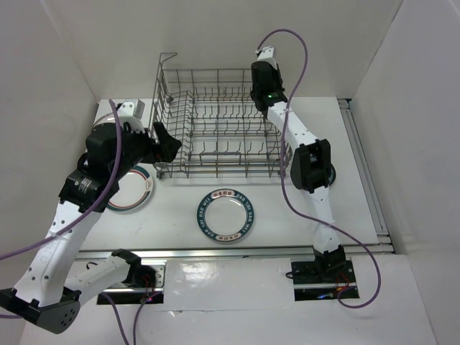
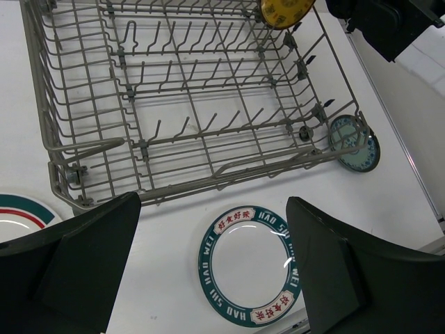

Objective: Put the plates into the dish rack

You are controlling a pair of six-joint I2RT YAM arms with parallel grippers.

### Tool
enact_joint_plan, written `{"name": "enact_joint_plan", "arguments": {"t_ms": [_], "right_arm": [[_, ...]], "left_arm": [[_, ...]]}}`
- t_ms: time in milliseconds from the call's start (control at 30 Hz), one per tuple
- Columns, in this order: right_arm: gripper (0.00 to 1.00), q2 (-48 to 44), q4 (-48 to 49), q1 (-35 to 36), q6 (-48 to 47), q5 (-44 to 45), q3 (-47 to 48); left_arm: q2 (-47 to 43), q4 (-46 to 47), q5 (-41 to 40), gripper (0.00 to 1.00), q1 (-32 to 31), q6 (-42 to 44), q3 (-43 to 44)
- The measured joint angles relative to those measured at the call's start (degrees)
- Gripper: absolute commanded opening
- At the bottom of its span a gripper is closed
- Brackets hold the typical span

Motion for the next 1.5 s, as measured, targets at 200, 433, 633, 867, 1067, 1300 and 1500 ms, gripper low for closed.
{"name": "enact_joint_plan", "arguments": {"t_ms": [200,433,633,867,1067,1300,1500], "right_arm": [[0.02,0.1,3.5,0.9,-2.3,1.2,-1.9],[0.5,1.1,4.6,1.7,-2.9,1.7,-2.1],[0.85,1.7,4.1,1.9,-1.6,0.6,-3.8],[1.0,-0.3,3.2,1.9,2.8,-0.1,-6.7],[1.0,-17.7,-3.3,-0.8,14.0,-4.9,-20.5],[1.0,-53.5,-5.3,-9.0,21.5,-8.0,-40.1],[1.0,-77.9,-7.4,-12.0,29.5,-11.5,-64.5]], "left_arm": [[-0.4,0.0,0.0,1.0,0.0,0.0,0.0],[-0.4,0.0,0.0,1.0,0.0,0.0,0.0],[-0.4,0.0,0.0,1.0,0.0,0.0,0.0],[-0.3,0.0,0.0,1.0,0.0,0.0,0.0],[-0.2,0.0,0.1,1.0,0.0,0.0,0.0],[0.3,0.0,1.0,1.0,0.0,0.0,0.0],[0.4,0.0,2.0,1.0,0.0,0.0,0.0]]}}
